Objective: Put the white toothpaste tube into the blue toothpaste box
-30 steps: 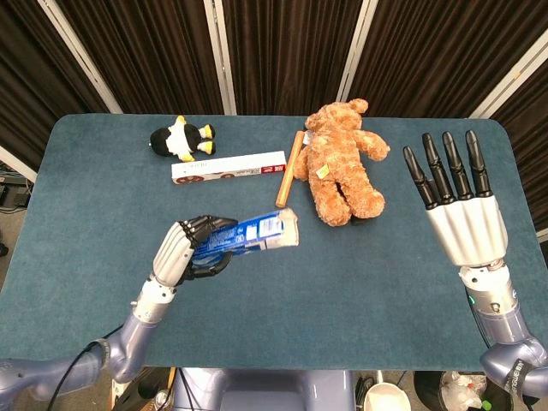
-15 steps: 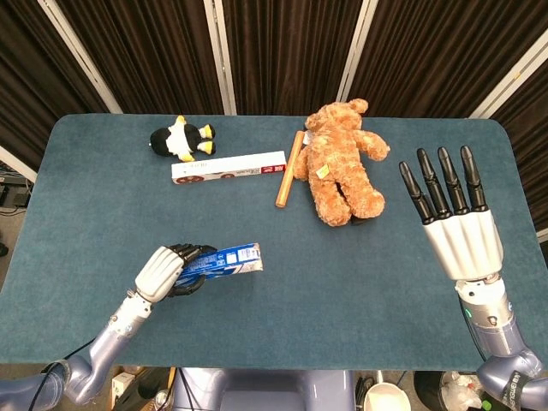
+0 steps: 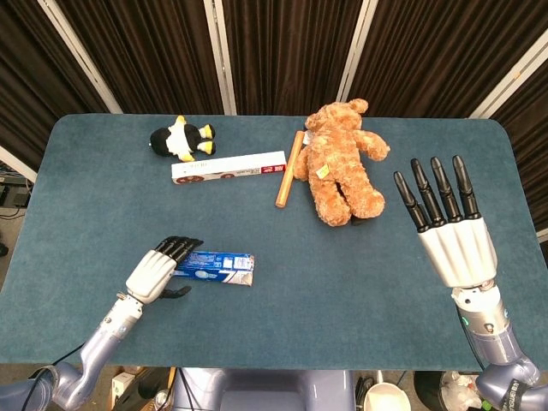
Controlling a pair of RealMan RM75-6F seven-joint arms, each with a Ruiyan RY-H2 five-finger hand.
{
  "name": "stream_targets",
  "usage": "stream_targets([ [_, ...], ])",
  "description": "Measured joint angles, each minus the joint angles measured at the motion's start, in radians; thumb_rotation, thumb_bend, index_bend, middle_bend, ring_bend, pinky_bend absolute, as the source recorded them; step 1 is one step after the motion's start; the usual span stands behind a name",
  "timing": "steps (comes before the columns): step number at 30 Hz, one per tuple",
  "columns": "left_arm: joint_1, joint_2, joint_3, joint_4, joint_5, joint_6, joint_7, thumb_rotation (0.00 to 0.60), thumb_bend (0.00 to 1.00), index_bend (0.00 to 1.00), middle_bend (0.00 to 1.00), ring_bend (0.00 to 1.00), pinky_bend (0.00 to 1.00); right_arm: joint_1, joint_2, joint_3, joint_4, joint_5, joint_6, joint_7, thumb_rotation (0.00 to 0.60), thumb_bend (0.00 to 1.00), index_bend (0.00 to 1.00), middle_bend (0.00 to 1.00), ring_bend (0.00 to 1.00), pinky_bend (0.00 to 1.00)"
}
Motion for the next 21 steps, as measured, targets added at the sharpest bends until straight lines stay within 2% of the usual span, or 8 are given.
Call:
stream_targets([
  [6, 0.0, 0.059, -0.029, -0.138, -0.045, -0.033, 0.088, 0.6, 0.19, 0.06, 0.08, 0.09, 0.08, -0.026, -0.002, -0.019, -0.013, 0.003, 0.003, 0.006, 0.6, 0.48, 0.0, 0.18, 0.07, 0.04],
  [12, 0.03, 0.163, -0.03, -0.292, -0.04, 0.014, 0.158, 0.6, 0.19, 0.06, 0.08, 0.09, 0.08, -0.061, 0.037, -0.061, -0.076, 0.034, -0.027, 0.06, 0.6, 0.48, 0.0, 0.16, 0.06, 0.04],
  [16, 0.072, 0.257, -0.01, -0.382, -0.021, 0.072, 0.204, 0.6, 0.19, 0.05, 0.08, 0.07, 0.07, -0.101, 0.082, -0.118, -0.151, 0.092, -0.085, 0.107, 0.6, 0.48, 0.0, 0.12, 0.02, 0.04],
  [21, 0.145, 0.371, 0.04, -0.469, 0.022, 0.162, 0.221, 0.6, 0.19, 0.03, 0.04, 0.02, 0.02, -0.187, 0.133, -0.22, -0.247, 0.168, -0.132, 0.178, 0.6, 0.48, 0.0, 0.09, 0.0, 0.04],
])
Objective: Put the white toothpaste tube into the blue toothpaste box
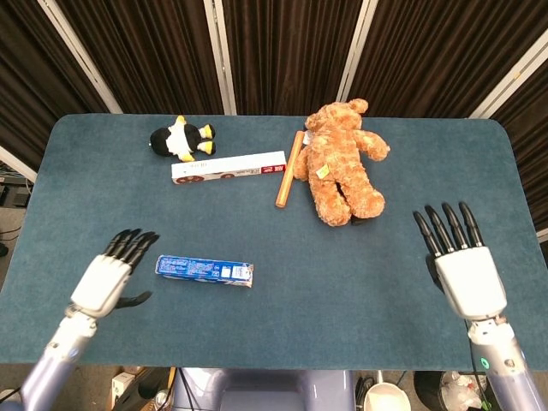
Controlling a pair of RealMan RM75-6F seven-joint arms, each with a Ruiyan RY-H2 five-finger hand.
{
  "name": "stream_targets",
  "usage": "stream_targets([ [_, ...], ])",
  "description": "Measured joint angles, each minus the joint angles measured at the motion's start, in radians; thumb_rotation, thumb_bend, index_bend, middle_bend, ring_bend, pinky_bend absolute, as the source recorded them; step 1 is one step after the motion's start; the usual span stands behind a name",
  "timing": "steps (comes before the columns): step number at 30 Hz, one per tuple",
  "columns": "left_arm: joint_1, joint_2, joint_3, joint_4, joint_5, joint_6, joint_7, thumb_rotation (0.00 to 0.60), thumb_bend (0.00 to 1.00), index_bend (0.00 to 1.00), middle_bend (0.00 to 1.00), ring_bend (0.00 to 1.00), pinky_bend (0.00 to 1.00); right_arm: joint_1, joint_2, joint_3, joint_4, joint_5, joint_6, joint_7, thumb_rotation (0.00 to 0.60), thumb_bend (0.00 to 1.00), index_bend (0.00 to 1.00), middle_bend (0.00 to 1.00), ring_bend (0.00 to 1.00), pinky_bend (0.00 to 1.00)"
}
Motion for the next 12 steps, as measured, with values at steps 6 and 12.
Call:
stream_targets([
  [6, 0.1, 0.094, 0.084, -0.028, 0.054, 0.085, 0.0, 0.6, 0.18, 0.01, 0.01, 0.0, 0.0, -0.093, -0.001, -0.089, -0.024, 0.02, 0.002, 0.068, 0.6, 0.47, 0.0, 0.06, 0.0, 0.04],
  [12, 0.162, 0.118, 0.115, 0.019, 0.087, 0.138, -0.002, 0.6, 0.18, 0.0, 0.0, 0.0, 0.0, -0.157, -0.044, -0.133, 0.035, 0.039, 0.018, 0.114, 0.6, 0.47, 0.0, 0.06, 0.0, 0.04],
])
